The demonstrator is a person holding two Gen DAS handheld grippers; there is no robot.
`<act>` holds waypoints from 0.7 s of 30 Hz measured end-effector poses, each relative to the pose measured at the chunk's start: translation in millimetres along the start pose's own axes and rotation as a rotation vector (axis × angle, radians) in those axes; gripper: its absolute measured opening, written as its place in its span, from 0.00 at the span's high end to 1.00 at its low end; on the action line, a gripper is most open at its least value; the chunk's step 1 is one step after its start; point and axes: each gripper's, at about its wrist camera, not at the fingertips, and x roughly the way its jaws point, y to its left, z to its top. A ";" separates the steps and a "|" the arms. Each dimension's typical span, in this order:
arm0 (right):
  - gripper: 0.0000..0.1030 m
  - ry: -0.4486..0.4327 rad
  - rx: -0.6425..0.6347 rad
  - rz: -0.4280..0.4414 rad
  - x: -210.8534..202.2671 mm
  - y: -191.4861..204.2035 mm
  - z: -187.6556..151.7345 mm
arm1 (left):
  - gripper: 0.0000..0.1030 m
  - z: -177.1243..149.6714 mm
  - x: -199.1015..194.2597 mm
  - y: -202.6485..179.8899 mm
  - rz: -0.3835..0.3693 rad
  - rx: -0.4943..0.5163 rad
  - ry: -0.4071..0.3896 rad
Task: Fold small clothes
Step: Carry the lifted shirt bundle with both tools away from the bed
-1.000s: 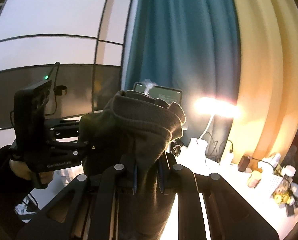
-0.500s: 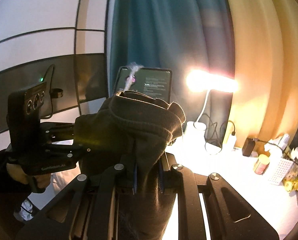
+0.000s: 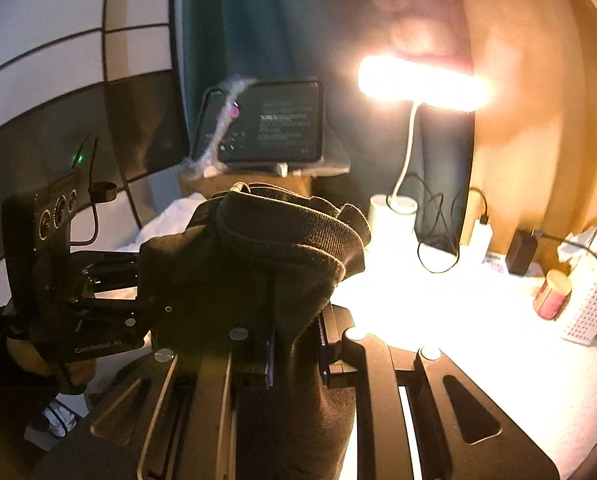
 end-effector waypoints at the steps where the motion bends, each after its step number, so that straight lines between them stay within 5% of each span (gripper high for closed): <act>1: 0.84 0.007 0.007 0.000 4.8 -3.1 -0.5 | 0.84 -1.0 3.8 1.7 -0.001 -0.006 0.007; 21: 0.83 0.162 0.081 0.011 114.2 -59.5 -21.1 | 0.83 -18.4 87.1 54.5 0.035 -0.147 0.200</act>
